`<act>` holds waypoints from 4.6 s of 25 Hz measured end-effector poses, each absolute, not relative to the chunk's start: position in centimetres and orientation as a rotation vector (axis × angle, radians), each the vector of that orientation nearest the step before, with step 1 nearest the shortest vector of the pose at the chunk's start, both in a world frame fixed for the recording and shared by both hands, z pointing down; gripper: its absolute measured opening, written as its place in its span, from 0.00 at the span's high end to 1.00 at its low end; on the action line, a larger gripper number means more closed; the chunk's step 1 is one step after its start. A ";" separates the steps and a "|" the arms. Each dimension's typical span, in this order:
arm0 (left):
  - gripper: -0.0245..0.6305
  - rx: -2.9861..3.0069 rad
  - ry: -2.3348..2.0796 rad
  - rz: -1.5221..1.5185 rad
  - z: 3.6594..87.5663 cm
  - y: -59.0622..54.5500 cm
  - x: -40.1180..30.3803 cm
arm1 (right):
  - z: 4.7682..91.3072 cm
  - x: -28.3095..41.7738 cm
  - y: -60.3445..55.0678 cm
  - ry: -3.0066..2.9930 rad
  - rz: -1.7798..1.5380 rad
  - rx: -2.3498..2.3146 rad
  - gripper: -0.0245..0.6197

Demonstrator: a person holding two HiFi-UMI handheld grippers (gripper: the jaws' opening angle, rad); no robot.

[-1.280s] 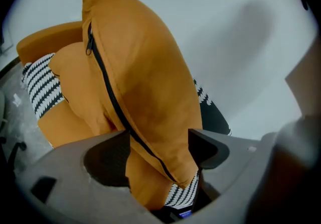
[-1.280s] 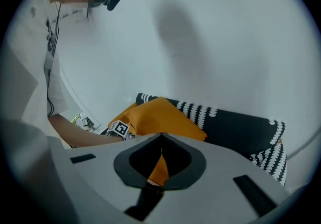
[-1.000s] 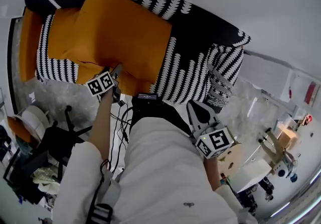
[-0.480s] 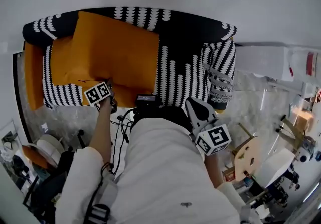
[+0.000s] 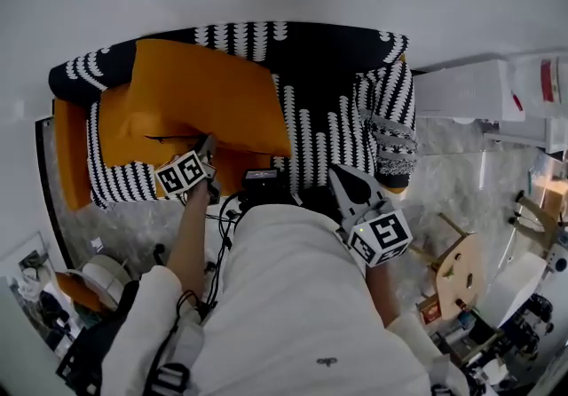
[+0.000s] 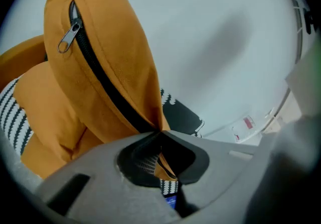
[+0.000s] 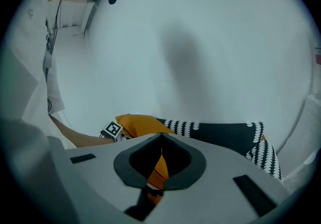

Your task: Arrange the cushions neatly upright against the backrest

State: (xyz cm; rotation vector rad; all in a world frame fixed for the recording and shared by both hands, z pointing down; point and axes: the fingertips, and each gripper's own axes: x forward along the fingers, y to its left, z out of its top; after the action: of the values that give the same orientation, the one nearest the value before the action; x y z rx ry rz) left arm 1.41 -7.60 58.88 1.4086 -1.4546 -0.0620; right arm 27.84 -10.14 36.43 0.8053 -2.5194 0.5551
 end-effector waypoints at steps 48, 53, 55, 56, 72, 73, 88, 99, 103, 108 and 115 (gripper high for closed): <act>0.95 1.883 -0.535 -0.192 44.9 -23.9 43.1 | 37.2 49.1 -9.9 -2.367 0.766 1.366 0.95; 0.95 1.792 -0.644 -0.006 51.6 -25.9 44.8 | 40.1 51.1 -12.1 -2.320 0.852 1.340 0.95; 0.95 1.810 -0.653 0.074 53.1 -25.3 45.2 | 41.4 51.8 -12.8 -2.311 0.897 1.329 0.95; 0.95 1.811 -0.662 0.104 53.7 -25.0 45.3 | 42.0 52.2 -13.1 -2.306 0.918 1.316 0.95; 0.95 1.840 -0.813 0.149 50.6 -24.6 45.8 | 50.2 60.3 -21.8 -2.259 0.955 1.151 0.95; 0.95 1.857 -0.819 0.151 49.9 -24.2 45.8 | 51.5 61.0 -22.1 -2.237 0.955 1.142 0.95; 0.95 1.900 -1.074 0.344 46.7 -15.4 41.2 | 71.0 65.7 -26.2 -1.929 0.942 0.985 0.52; 0.95 1.855 -1.128 0.368 47.3 -13.1 39.8 | 68.3 61.4 -26.9 -2.066 0.869 0.931 0.86; 0.95 1.894 -1.135 0.343 46.4 -14.4 40.2 | 65.0 60.0 -28.7 -2.132 0.768 0.989 0.87; 0.95 1.898 -1.133 0.338 46.0 -13.8 40.5 | 65.8 61.4 -29.7 -2.126 0.849 0.933 0.85; 0.95 1.893 -1.144 0.338 45.8 -12.3 38.8 | 65.3 63.6 -32.0 -2.126 0.893 1.043 0.66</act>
State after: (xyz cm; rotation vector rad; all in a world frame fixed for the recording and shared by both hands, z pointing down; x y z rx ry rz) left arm 38.78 -12.30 45.76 1.8935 -1.1439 0.3376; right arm 63.59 -31.98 65.26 1.0431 -2.1261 0.8928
